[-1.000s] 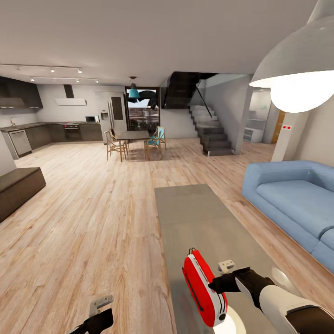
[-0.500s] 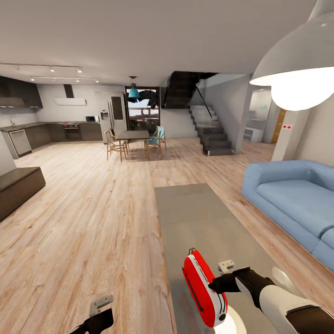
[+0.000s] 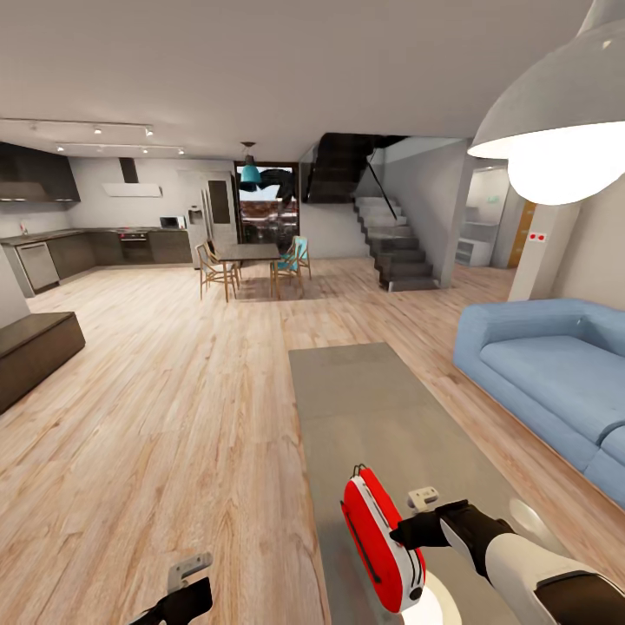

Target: Turn on the radio receiver that's on the table in the living room.

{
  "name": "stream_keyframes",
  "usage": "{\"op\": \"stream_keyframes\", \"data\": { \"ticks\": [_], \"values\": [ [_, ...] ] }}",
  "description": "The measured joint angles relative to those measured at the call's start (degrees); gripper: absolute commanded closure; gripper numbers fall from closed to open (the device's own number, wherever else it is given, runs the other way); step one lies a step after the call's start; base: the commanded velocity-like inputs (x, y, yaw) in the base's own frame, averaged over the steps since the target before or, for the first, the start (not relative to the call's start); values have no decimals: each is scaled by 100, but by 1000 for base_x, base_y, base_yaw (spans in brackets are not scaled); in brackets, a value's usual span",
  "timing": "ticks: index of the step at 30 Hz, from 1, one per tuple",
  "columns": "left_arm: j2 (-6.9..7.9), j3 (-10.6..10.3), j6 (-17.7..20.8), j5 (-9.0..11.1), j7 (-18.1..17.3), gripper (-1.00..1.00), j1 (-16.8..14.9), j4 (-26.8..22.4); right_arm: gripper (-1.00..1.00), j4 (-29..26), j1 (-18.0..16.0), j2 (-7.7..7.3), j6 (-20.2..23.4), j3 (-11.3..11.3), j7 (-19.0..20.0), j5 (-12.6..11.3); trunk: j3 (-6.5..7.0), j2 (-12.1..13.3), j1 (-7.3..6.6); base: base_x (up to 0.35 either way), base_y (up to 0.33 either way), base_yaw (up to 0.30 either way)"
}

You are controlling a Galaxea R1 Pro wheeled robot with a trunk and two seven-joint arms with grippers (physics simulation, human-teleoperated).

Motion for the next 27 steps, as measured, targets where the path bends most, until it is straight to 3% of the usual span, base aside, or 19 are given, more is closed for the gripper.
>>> {"op": "stream_keyframes", "data": {
  "ticks": [19,23,27],
  "values": [
    [0,0,0,0,0,100,0,0,100,0,0,0,-7,-1,2,1,0,0,0,0,0,0],
    [0,0,0,0,1,100,0,0,100,0,0,3,-4,0,2,-1,-71,-159,87,0,0,0],
    [-6,0,0,0,0,100,0,0,100,0,0,3,1,7,2,0,-72,-161,88,0,0,0]
  ]
}}
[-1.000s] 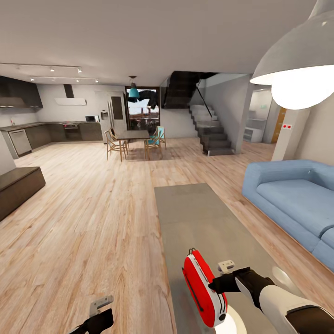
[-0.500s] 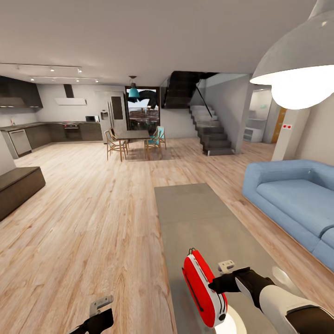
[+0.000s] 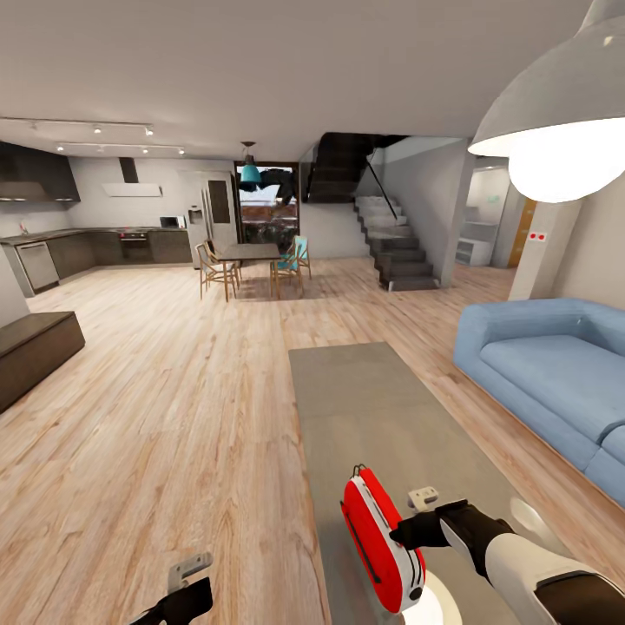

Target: Turn on the radio receiver that's on the table in the living room.

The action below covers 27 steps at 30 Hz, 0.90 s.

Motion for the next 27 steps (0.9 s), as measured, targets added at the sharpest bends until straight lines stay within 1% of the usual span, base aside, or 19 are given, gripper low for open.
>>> {"op": "stream_keyframes", "data": {
  "ticks": [8,12,24,27],
  "values": [
    [-2,0,0,0,0,100,0,0,100,-1,0,4,2,-1,0,4,0,0,0,0,0,0],
    [-3,0,0,0,0,100,0,0,100,0,0,4,3,2,0,6,-71,-159,87,0,0,0],
    [-3,0,0,0,1,100,0,0,100,-1,0,4,3,1,0,5,-72,-161,88,0,0,0],
    [-3,0,-3,0,5,100,0,0,100,0,1,4,2,4,0,8,-125,-279,153,0,0,0]
  ]
}}
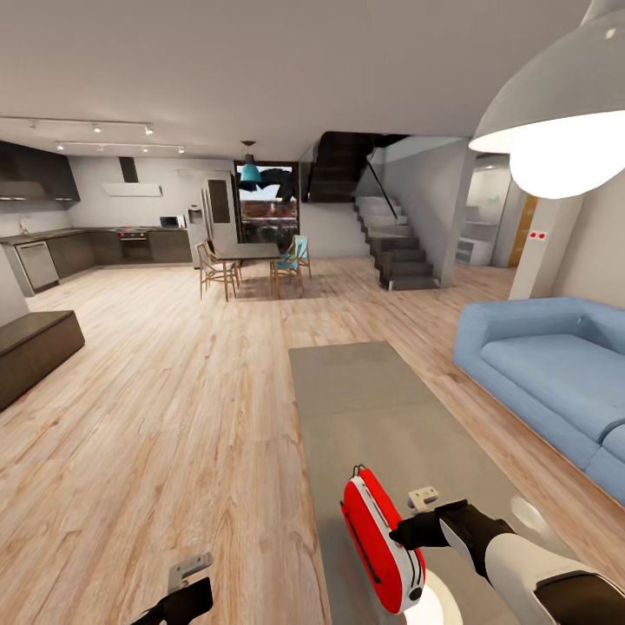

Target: Turn on the radio receiver that's on the table in the living room.

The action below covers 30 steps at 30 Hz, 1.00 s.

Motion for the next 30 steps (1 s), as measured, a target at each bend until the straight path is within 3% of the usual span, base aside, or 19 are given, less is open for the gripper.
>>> {"op": "stream_keyframes", "data": {
  "ticks": [30],
  "values": [
    [0,0,-4,0,-6,100,0,0,100,6,-1,0,-13,-1,0,-6,-54,-120,66,0,0,0]
  ]
}}
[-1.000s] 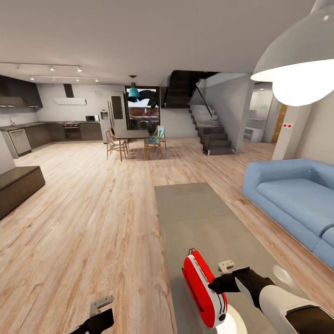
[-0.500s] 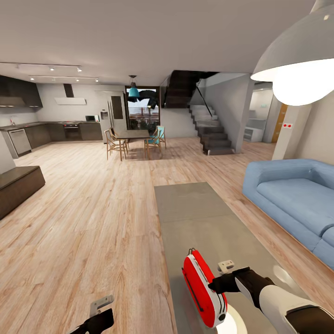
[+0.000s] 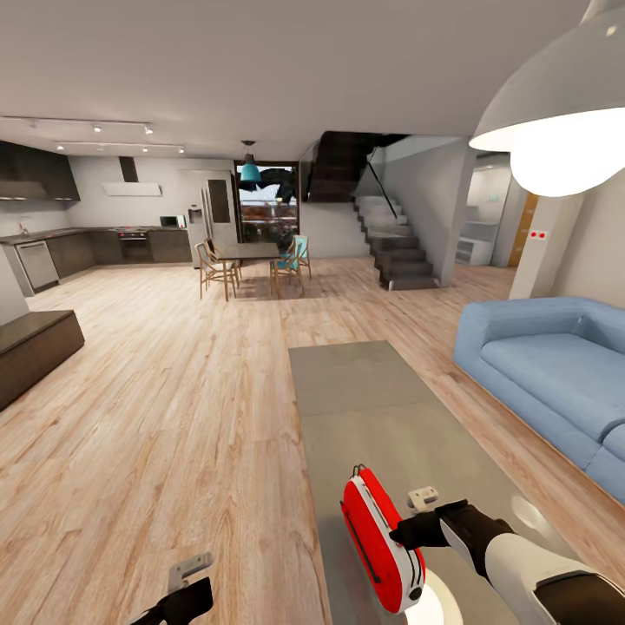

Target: Turn on the radio receiver that's on the table in the living room.

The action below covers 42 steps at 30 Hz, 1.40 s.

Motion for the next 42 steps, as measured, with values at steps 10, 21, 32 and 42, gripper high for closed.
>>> {"op": "stream_keyframes", "data": {
  "ticks": [10,21,32,42],
  "values": [
    [0,0,-2,0,0,100,0,0,100,2,0,0,-18,-1,0,1,-36,-82,45,0,0,0],
    [0,0,-2,0,1,100,0,1,100,3,0,0,-31,6,0,2,-90,-202,111,0,0,0],
    [-1,0,-2,0,0,100,0,0,100,2,0,0,-31,-1,0,-2,-90,-202,111,0,0,0],
    [0,0,-2,0,0,100,0,0,100,2,1,0,-36,0,0,-2,-90,-202,111,0,0,0]
  ]
}}
